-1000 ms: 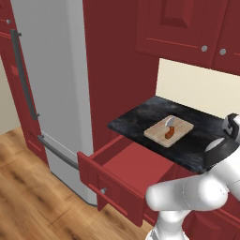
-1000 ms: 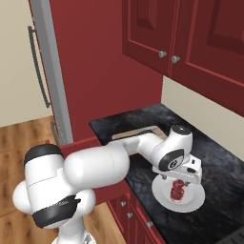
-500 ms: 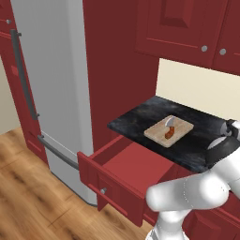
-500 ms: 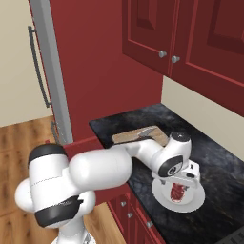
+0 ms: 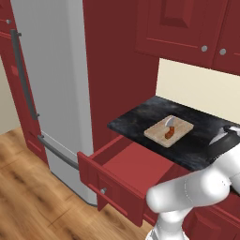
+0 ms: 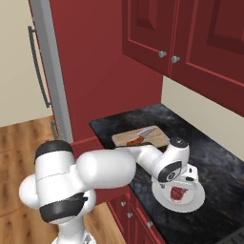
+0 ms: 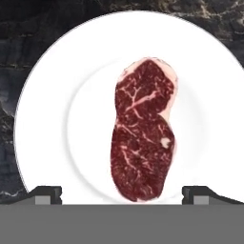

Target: Pick up the knife from the drawer and place it on the cutting board. Then place the meat from the plate to the cutting board.

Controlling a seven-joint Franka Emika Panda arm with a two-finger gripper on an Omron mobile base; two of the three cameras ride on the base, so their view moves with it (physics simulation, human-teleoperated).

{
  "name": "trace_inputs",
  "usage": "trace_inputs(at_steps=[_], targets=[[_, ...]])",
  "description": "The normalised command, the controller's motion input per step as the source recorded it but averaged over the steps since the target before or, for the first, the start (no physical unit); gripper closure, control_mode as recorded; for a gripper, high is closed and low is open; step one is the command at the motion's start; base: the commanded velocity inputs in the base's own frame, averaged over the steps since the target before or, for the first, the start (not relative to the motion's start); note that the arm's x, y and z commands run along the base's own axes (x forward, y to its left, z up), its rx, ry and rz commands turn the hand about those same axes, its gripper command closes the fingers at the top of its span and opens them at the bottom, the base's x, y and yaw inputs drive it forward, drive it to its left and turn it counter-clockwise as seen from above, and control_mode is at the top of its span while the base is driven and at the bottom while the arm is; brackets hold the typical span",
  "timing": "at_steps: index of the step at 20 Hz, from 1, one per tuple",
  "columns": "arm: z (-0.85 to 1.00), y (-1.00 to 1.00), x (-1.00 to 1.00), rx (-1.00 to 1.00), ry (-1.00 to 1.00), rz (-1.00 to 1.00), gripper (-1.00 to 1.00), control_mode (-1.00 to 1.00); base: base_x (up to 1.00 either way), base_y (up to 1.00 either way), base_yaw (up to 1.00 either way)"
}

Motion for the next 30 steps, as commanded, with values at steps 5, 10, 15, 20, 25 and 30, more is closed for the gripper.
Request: trace_inputs(at_steps=[5, 10, 15, 20, 25, 30], targets=[[-0.21, -0.1, 0.12, 0.0, 0.0, 0.08, -1.0, -1.0, 0.0, 0.0, 0.0], [-0.1, -0.25, 0.0, 0.0, -0.03, 0.09, -1.0, -1.0, 0.0, 0.0, 0.0], [-0.07, -0.07, 0.0, 0.0, -0.06, 0.07, -1.0, -1.0, 0.0, 0.0, 0.0], [-0.08, 0.0, 0.0, 0.0, -0.02, 0.03, -1.0, -1.0, 0.0, 0.0, 0.0], [-0.08, 0.0, 0.0, 0.0, -0.01, 0.0, -1.0, -1.0, 0.0, 0.0, 0.0], [-0.19, 0.01, 0.0, 0.0, 0.0, 0.0, -1.0, -1.0, 0.0, 0.0, 0.0]])
